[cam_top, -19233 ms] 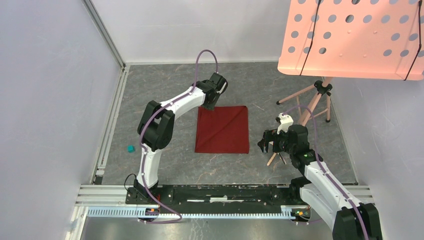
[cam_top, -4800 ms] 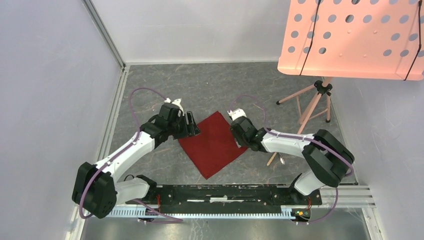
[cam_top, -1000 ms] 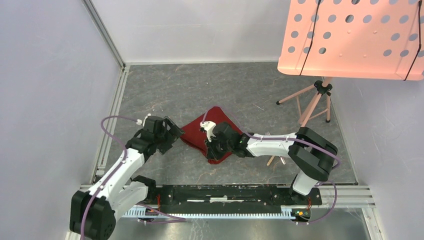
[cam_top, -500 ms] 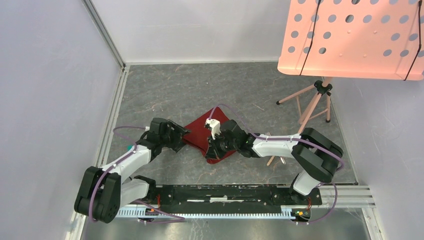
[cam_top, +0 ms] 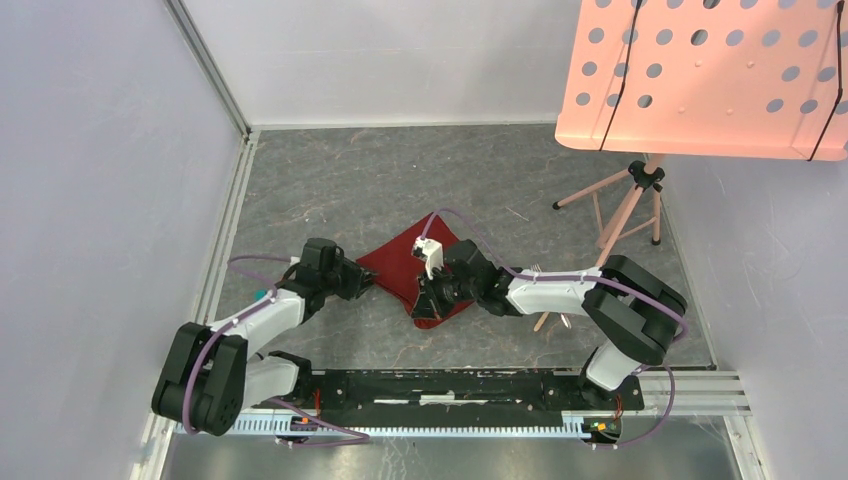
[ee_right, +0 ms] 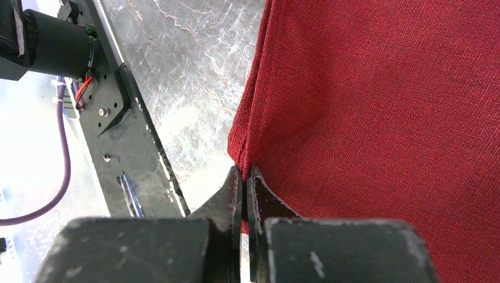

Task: Fold the napkin into a case and place the utensils inside
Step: Pick up the lower triangle-folded napkin from the center of the board, then fold the lower triangle-folded napkin at the center of the board.

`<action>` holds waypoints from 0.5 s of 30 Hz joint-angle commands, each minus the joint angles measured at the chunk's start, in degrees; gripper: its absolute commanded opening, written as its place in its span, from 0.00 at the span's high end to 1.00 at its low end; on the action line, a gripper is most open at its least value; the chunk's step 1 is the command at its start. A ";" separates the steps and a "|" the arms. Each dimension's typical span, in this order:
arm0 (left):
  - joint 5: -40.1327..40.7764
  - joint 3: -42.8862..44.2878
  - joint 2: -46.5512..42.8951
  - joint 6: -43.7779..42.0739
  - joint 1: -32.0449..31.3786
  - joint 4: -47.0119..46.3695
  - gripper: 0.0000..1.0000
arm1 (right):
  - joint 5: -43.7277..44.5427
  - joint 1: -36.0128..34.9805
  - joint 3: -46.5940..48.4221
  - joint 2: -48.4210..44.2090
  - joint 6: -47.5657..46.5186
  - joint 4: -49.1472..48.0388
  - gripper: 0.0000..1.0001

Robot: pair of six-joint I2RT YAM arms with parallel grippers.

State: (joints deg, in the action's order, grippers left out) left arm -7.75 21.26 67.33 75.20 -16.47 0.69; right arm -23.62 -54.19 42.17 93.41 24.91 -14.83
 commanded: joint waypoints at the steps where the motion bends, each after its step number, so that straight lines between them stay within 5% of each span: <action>1: 4.06 3.76 -0.26 -4.27 0.30 2.53 0.75 | -2.94 0.21 -0.92 -1.76 0.56 -3.66 1.00; 5: 7.54 10.00 -0.39 -9.69 -0.54 9.56 0.97 | -7.86 0.79 -3.12 -0.97 3.18 -7.28 1.00; 15: 25.79 39.29 19.35 -8.16 -12.56 40.42 0.98 | -15.67 6.15 -10.06 0.18 8.99 -16.09 1.00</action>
State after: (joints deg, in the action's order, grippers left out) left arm 4.80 49.87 79.13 67.57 -25.80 28.56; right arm -32.60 -49.21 34.61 93.43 31.94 -29.28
